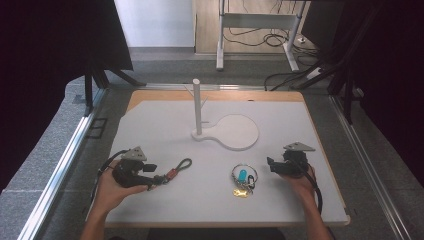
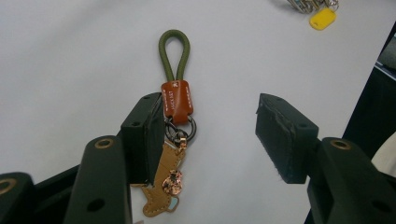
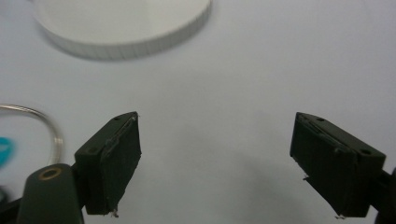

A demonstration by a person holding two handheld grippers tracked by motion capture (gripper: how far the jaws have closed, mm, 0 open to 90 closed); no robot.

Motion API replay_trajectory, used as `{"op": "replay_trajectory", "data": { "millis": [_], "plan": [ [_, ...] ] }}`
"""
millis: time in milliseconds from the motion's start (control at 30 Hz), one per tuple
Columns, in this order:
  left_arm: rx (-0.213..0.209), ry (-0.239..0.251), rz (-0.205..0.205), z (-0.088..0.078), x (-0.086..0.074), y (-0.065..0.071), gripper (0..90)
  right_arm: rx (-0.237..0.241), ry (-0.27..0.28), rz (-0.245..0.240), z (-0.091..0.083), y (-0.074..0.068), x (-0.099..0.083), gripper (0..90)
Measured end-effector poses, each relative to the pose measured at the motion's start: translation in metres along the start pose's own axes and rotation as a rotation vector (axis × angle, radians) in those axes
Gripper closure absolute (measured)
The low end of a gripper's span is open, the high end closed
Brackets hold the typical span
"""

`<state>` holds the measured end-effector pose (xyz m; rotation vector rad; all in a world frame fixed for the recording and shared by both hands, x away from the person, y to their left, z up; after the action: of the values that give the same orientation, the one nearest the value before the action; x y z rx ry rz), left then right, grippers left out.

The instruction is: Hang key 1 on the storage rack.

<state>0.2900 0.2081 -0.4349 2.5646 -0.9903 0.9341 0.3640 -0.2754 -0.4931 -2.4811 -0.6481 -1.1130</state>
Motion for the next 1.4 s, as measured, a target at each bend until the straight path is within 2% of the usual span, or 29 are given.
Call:
{"op": "replay_trajectory", "data": {
  "millis": [200, 300, 333, 433, 533, 600, 733, 867, 967, 1233, 1333, 1400],
  "plan": [
    [0.002, -0.005, -0.001, 0.001, 0.000, 0.001, 42.4, 0.100, 0.088, 0.021, -0.027, -0.001, -0.002, 17.6],
    [0.006, -0.007, -0.004, 0.001, 0.000, 0.001, 42.4, 0.112, 0.107, 0.031, -0.032, 0.001, -0.004, 18.0],
    [0.009, -0.007, -0.006, 0.001, 0.000, 0.001, 42.1, 0.123, 0.116, 0.049, -0.036, 0.003, -0.006, 19.2],
    [0.018, -0.001, -0.017, 0.001, 0.000, 0.001, 41.2, 0.120, 0.121, 0.053, -0.041, 0.006, -0.007, 20.0],
    [0.018, 0.001, -0.021, 0.000, 0.000, 0.001, 40.8, 0.075, 0.151, 0.070, -0.048, 0.011, -0.010, 21.7],
    [0.022, 0.001, -0.021, 0.000, 0.000, 0.001, 40.8, 0.087, 0.171, 0.087, -0.054, 0.016, -0.012, 22.7],
    [0.028, -0.003, -0.025, 0.000, -0.001, 0.002, 40.6, 0.088, 0.160, 0.079, -0.057, 0.019, -0.012, 23.8],
    [0.038, -0.001, -0.029, 0.001, -0.001, 0.002, 40.4, 0.071, 0.143, 0.038, -0.062, 0.022, -0.013, 26.5],
    [0.035, 0.001, -0.029, 0.001, -0.001, 0.002, 40.1, 0.091, 0.141, 0.022, -0.069, 0.023, -0.013, 30.1],
    [0.032, 0.001, -0.029, -0.001, -0.001, 0.004, 39.9, 0.109, 0.121, 0.032, -0.077, 0.022, -0.012, 31.7],
    [0.041, -0.005, -0.035, -0.002, 0.000, 0.004, 39.9, 0.133, 0.144, 0.047, -0.077, 0.023, -0.009, 32.9],
    [0.049, -0.009, -0.038, -0.003, 0.001, 0.004, 39.9, 0.144, 0.146, 0.033, -0.078, 0.021, -0.007, 34.3]
  ]
}}
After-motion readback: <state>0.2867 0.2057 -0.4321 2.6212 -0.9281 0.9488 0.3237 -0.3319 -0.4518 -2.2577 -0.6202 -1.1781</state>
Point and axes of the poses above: each handheld gripper's, and its own axes: z roughly forward along the jaws, x roughly out of its top, y roughly to its right, the point moved 2 cm from there along z, roughly forward along the jaws, and after that the axes turned 13 degrees about x, right-handed, at the moved point
